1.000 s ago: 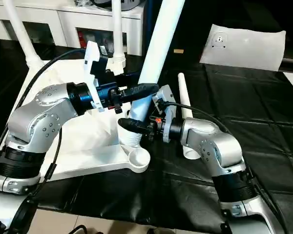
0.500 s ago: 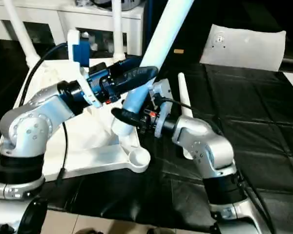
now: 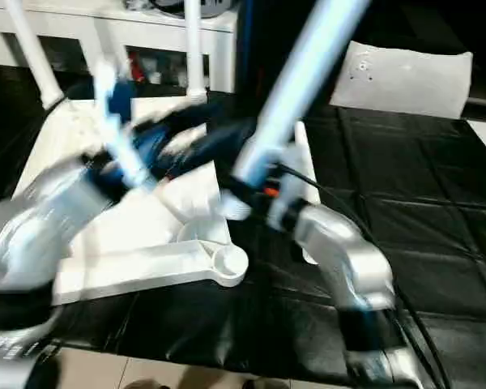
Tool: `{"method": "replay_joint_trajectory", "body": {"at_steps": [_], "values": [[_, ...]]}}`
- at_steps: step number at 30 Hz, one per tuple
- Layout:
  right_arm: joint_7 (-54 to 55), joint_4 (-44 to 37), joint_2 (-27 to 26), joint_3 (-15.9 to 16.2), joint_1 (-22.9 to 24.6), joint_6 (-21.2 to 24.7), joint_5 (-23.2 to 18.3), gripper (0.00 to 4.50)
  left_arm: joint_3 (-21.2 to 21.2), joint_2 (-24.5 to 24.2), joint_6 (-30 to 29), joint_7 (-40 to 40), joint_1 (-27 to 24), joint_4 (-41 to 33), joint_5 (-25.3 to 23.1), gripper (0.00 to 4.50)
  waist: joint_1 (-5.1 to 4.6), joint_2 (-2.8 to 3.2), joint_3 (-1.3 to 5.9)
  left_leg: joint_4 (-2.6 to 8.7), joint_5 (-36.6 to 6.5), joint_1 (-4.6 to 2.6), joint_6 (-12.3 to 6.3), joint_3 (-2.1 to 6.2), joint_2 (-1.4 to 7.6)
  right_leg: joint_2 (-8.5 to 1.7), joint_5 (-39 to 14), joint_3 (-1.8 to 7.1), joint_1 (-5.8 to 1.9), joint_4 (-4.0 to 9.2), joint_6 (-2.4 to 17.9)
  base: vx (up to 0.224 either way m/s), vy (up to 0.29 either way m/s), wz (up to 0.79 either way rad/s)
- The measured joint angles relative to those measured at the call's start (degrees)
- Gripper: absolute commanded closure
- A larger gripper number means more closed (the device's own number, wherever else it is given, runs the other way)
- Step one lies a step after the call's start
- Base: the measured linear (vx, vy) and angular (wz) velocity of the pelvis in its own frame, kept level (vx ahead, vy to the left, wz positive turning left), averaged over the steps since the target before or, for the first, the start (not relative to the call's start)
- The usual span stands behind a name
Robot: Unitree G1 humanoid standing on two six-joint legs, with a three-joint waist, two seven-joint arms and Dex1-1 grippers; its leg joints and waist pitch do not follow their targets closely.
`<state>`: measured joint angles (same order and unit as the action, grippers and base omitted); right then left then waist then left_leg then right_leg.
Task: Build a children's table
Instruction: Insert table leg to table base
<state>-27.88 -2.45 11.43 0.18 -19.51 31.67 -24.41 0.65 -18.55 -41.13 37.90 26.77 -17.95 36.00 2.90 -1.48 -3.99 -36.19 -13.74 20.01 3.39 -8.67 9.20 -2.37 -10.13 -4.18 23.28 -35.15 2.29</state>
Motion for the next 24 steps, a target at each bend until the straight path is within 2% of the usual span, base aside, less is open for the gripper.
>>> {"method": "replay_joint_trajectory", "body": {"at_steps": [4,7,11,12,16,18,19,22,24], "values": [[2.79,-3.05,-0.72,-1.93,1.95,0.56,-0.4,2.59,5.75,-5.27,1.58,2.09,-3.97,-0.36,-5.83,0.4,-0.25,-0.01,0.0,-0.01,0.05,0.0,0.05,0.0,-0.01,-0.01,0.03,0.02,0.0,0.01,-0.05,0.0,0.0,0.0],[3.31,-6.56,-0.73,-1.9,4.19,0.75,-0.72,2.59,9.92,-10.2,4.32,4.05,-6.72,-0.91,-10.59,0.4,-0.49,-0.02,0.01,0.0,0.04,-0.05,0.09,0.0,-0.01,0.0,0.03,0.02,-0.03,0.0,-0.06,0.0,0.0,0.0],[4.1,-8.62,-0.78,-1.34,6.31,1.64,-0.25,2.59,12.91,-12.92,7.26,5.75,-9.57,-0.73,-14.37,0.4,-0.85,-0.06,0.02,0.0,0.04,-0.02,0.13,0.0,-0.02,0.0,0.04,0.04,-0.03,0.02,-0.06,0.0,0.0,0.0],[4.26,-8.83,-0.81,-0.92,6.6,1.71,-0.18,2.59,13.38,-13.14,7.89,5.89,-9.71,-0.37,-15.12,0.68,-0.9,-0.07,0.02,0.0,0.05,-0.03,0.13,0.0,-0.02,0.0,0.04,0.04,-0.03,0.02,-0.07,0.0,0.0,0.0],[5.08,-11.59,-1.15,1.05,8.69,1.85,0.4,2.59,15.72,-15.64,10.73,7.0,-10.98,1.65,-18.61,0.81,-1.04,-0.1,0.05,0.01,-0.01,-0.04,0.27,0.0,-0.02,0.0,0.04,0.04,-0.03,0.01,-0.07,0.0,0.0,0.0],[5.2,-12.12,-0.98,1.59,9.37,1.85,0.64,2.59,16.62,-15.93,11.66,7.01,-12.06,3.39,-19.98,0.96,-1.13,-0.1,0.05,0.01,-0.01,-0.02,0.28,0.0,-0.02,0.0,0.04,0.04,-0.03,0.04,-0.07,0.0,0.0,0.0],[5.25,-12.29,-0.87,1.94,9.53,1.84,1.03,2.59,16.95,-15.92,12.03,7.01,-12.76,4.11,-20.24,1.19,-1.14,-0.12,0.06,0.01,-0.01,-0.02,0.28,0.0,-0.02,0.0,0.04,0.05,-0.03,0.05,-0.07,0.0,0.0,0.0],[5.6,-13.2,-0.3,2.63,10.46,1.84,2.22,2.59,18.05,-16.15,13.11,7.55,-13.56,4.68,-21.5,1.24,-1.07,-0.17,0.09,0.01,-0.01,-0.03,0.28,0.0,-0.02,0.0,0.05,0.04,-0.03,0.04,-0.07,0.0,0.0,0.0],[5.75,-13.21,0.03,2.79,10.51,1.84,2.7,2.59,18.48,-16.52,13.69,7.89,-13.96,4.73,-22.26,1.59,-1.04,-0.17,0.09,0.01,-0.01,-0.03,0.28,0.0,-0.02,0.0,0.05,0.05,-0.03,0.04,-0.07,0.0,0.0,0.0]]}}
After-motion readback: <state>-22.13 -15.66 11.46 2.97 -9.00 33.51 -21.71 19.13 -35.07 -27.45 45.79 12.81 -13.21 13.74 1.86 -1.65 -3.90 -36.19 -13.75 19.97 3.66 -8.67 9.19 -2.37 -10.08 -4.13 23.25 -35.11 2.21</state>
